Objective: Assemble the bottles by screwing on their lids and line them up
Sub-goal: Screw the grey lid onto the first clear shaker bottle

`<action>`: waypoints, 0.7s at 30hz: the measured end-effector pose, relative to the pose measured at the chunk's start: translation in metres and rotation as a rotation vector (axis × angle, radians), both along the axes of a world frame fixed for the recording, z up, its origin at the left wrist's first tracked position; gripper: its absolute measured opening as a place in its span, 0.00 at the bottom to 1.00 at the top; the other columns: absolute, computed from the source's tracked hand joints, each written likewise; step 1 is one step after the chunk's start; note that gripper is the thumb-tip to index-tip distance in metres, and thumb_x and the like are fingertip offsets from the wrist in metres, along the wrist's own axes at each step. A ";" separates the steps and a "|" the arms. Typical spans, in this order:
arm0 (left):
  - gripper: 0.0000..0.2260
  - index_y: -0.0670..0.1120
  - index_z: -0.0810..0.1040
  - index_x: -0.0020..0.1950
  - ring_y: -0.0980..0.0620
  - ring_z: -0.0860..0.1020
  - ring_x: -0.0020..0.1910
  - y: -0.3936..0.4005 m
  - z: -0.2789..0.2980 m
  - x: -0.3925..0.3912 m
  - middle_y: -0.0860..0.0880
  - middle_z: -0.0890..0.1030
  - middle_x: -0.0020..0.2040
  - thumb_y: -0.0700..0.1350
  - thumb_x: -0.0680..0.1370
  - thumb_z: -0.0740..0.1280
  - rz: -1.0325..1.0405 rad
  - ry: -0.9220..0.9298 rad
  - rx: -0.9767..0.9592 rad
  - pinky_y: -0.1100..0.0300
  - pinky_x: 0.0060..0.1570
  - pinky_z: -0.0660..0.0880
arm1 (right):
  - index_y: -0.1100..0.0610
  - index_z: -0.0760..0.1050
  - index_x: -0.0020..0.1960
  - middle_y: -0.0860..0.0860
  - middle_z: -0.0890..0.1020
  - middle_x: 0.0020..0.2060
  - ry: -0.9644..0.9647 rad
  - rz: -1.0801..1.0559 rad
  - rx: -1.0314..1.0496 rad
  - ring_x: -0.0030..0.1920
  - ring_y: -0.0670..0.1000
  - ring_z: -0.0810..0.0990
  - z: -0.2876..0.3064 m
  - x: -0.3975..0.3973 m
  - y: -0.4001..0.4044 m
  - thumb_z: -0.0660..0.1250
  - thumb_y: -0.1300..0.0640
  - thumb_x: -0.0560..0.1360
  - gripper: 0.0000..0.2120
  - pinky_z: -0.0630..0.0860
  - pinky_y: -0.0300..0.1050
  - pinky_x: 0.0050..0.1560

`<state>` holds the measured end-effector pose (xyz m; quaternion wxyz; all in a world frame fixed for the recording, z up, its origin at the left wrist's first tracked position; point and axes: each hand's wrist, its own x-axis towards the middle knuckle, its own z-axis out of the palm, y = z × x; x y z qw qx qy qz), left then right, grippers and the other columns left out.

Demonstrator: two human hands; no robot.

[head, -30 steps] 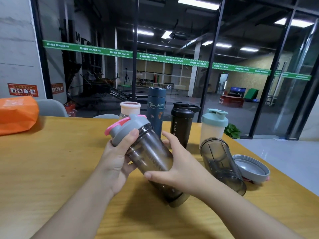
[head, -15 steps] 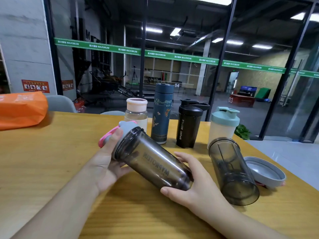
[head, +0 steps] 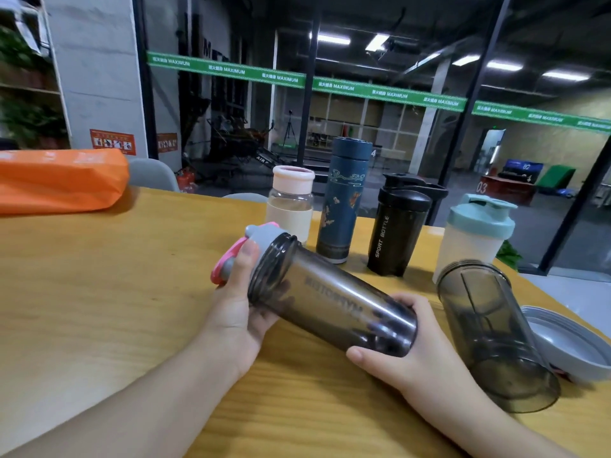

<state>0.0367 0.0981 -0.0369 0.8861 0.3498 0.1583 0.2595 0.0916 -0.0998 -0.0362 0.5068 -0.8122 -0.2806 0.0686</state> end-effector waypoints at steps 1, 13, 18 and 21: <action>0.34 0.45 0.77 0.61 0.46 0.83 0.50 0.001 -0.001 0.000 0.42 0.84 0.54 0.58 0.58 0.72 0.017 -0.003 0.010 0.49 0.51 0.80 | 0.41 0.60 0.64 0.38 0.72 0.56 -0.014 0.002 -0.003 0.53 0.40 0.76 0.000 0.000 0.001 0.75 0.40 0.52 0.44 0.75 0.27 0.42; 0.30 0.48 0.81 0.51 0.51 0.84 0.44 -0.002 -0.005 -0.001 0.47 0.86 0.48 0.60 0.53 0.73 0.132 0.007 0.020 0.50 0.50 0.79 | 0.29 0.55 0.56 0.30 0.67 0.54 -0.116 0.003 0.013 0.53 0.31 0.73 -0.007 0.005 0.006 0.80 0.54 0.58 0.42 0.71 0.22 0.45; 0.30 0.48 0.81 0.56 0.49 0.83 0.49 -0.002 -0.004 -0.003 0.45 0.85 0.53 0.61 0.60 0.77 0.091 -0.036 0.055 0.49 0.54 0.79 | 0.32 0.56 0.65 0.34 0.74 0.52 0.161 0.047 0.117 0.49 0.39 0.77 0.001 0.005 0.001 0.78 0.34 0.51 0.48 0.73 0.30 0.45; 0.29 0.48 0.80 0.58 0.50 0.83 0.50 -0.004 -0.003 -0.004 0.45 0.85 0.53 0.60 0.61 0.76 0.063 -0.059 0.071 0.51 0.51 0.80 | 0.42 0.68 0.63 0.41 0.83 0.49 0.233 0.089 0.189 0.48 0.45 0.83 -0.005 0.008 -0.003 0.76 0.29 0.39 0.55 0.79 0.43 0.43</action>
